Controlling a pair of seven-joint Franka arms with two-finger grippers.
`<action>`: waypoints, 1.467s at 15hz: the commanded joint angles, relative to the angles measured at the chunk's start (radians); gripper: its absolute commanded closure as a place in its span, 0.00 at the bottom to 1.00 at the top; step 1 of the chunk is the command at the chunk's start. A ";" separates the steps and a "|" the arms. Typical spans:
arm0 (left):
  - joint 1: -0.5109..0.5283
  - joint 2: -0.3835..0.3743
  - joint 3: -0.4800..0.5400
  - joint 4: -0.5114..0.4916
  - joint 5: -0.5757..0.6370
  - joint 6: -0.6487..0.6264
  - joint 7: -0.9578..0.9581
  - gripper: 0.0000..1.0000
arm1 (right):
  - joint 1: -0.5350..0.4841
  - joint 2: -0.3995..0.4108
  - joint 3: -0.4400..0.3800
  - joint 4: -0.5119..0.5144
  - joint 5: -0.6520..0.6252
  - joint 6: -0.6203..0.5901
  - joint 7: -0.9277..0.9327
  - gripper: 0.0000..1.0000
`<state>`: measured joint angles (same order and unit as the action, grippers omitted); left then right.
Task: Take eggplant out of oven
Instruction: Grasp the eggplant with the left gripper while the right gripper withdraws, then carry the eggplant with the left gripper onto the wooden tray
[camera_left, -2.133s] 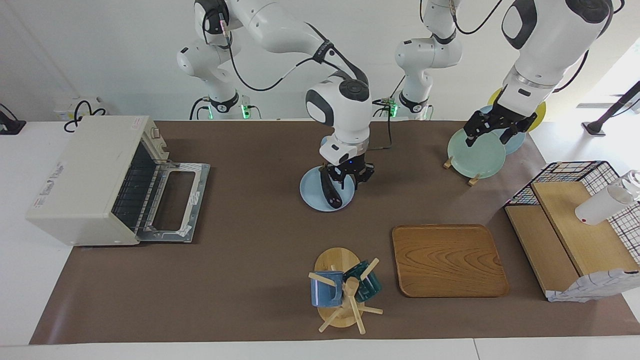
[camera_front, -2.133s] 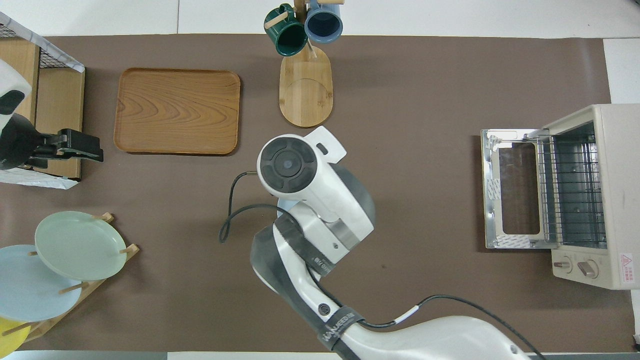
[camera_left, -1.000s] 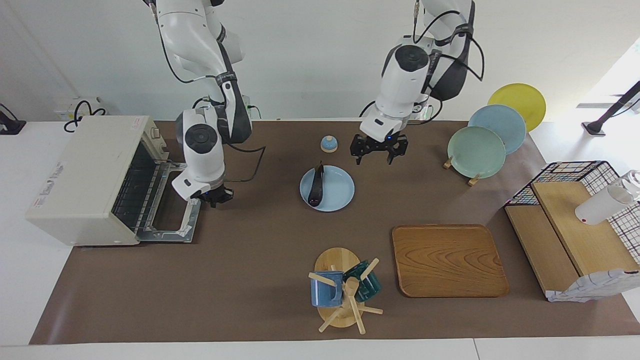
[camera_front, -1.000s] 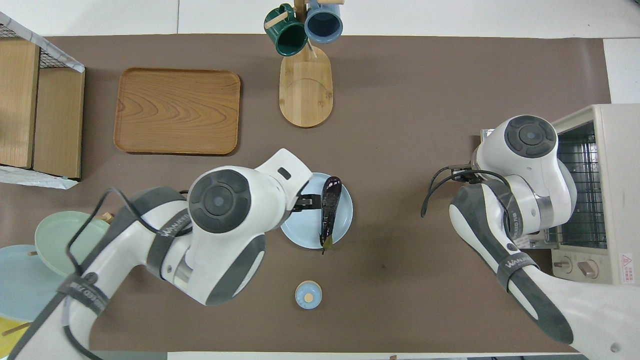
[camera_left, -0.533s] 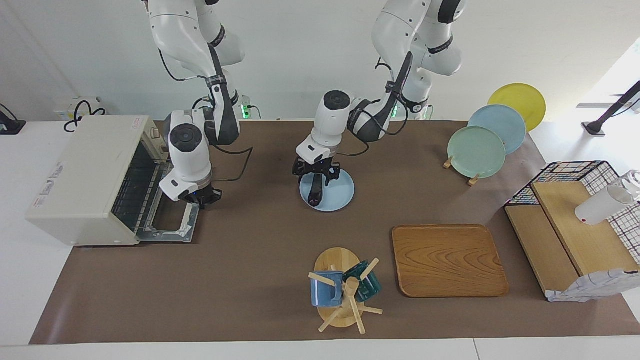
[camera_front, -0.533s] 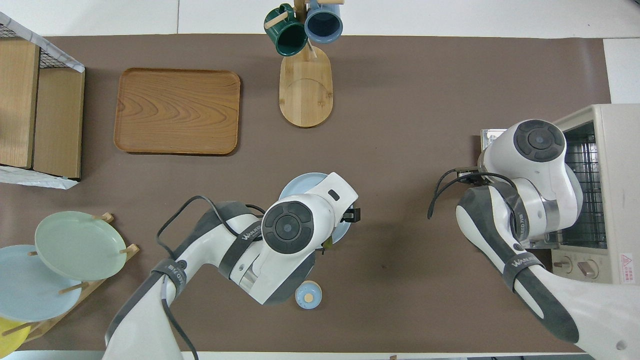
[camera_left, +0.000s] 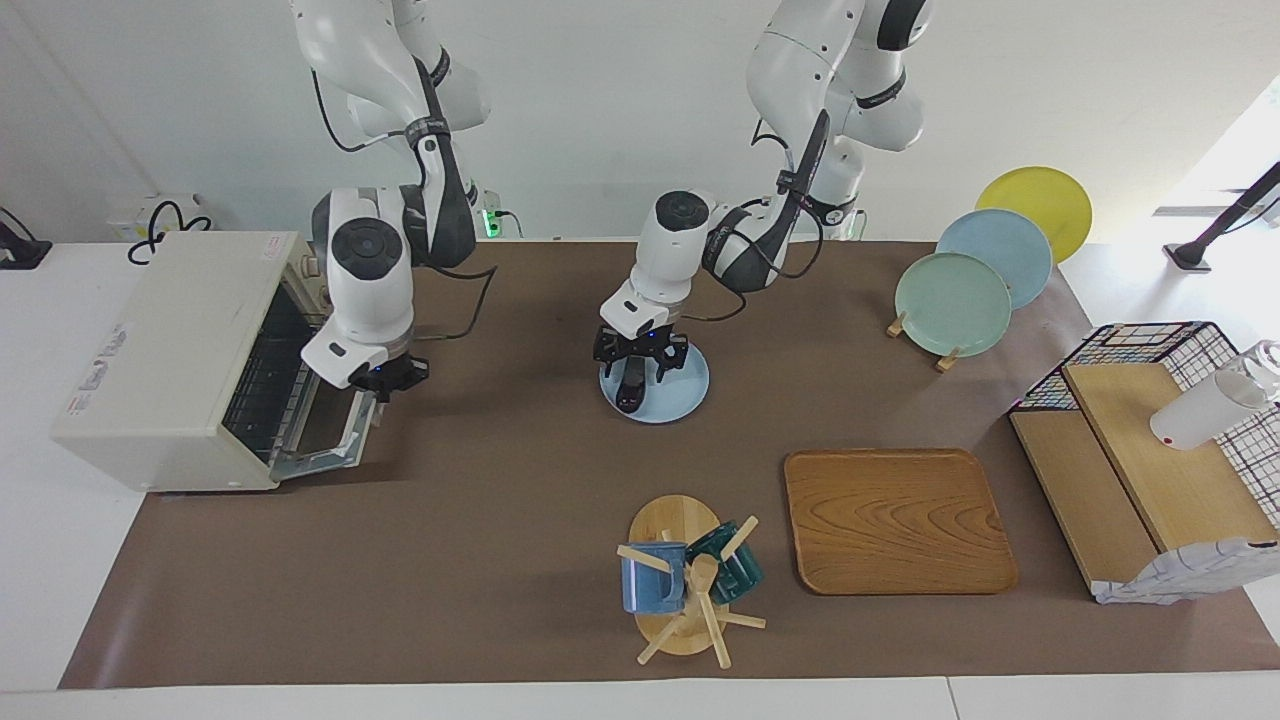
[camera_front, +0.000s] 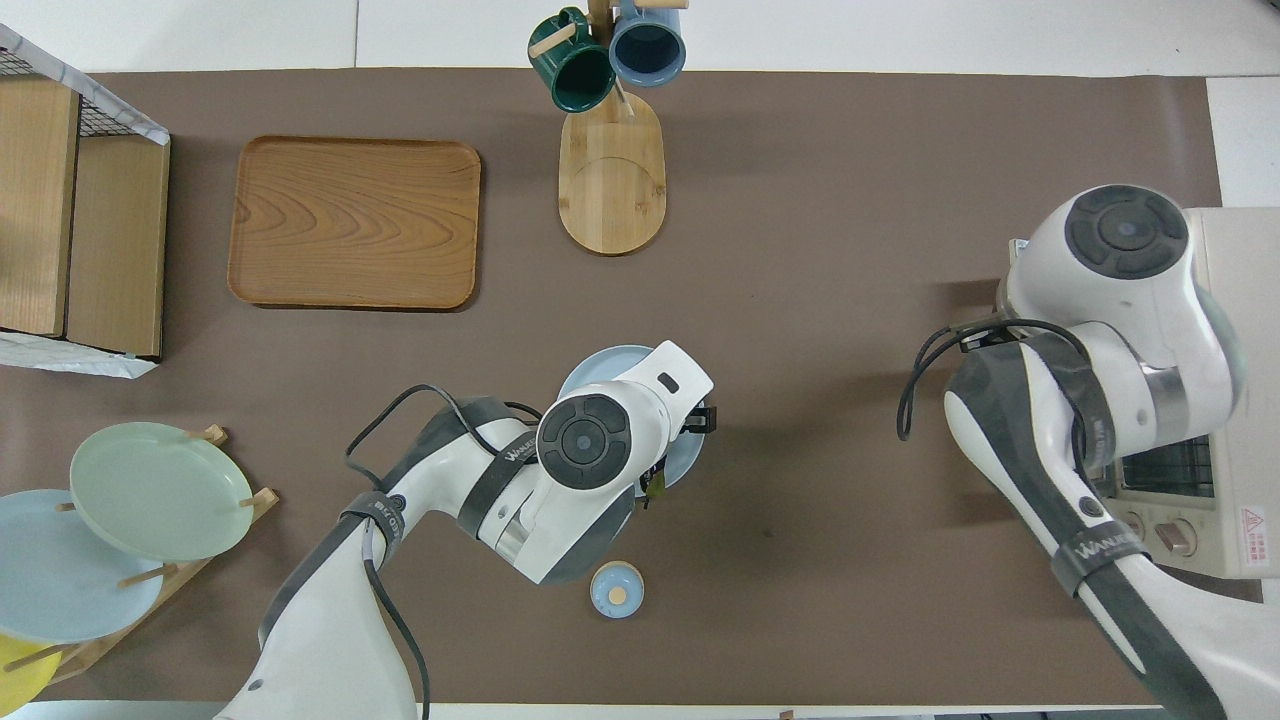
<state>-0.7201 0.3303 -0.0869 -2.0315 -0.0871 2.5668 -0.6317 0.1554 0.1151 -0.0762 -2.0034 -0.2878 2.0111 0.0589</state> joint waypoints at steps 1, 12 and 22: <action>0.027 -0.005 0.003 0.004 -0.013 -0.019 0.064 0.24 | -0.083 -0.060 -0.007 0.003 -0.033 -0.041 -0.106 1.00; 0.034 -0.023 0.006 0.011 -0.014 -0.106 0.061 1.00 | -0.152 -0.101 -0.005 0.283 0.168 -0.392 -0.203 0.89; 0.388 -0.004 0.006 0.342 -0.008 -0.462 0.214 1.00 | -0.140 -0.092 0.013 0.345 0.272 -0.433 -0.199 0.00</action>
<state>-0.4177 0.2743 -0.0744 -1.7596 -0.0871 2.1400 -0.4904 0.0207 0.0123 -0.0637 -1.6821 -0.0417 1.6011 -0.1271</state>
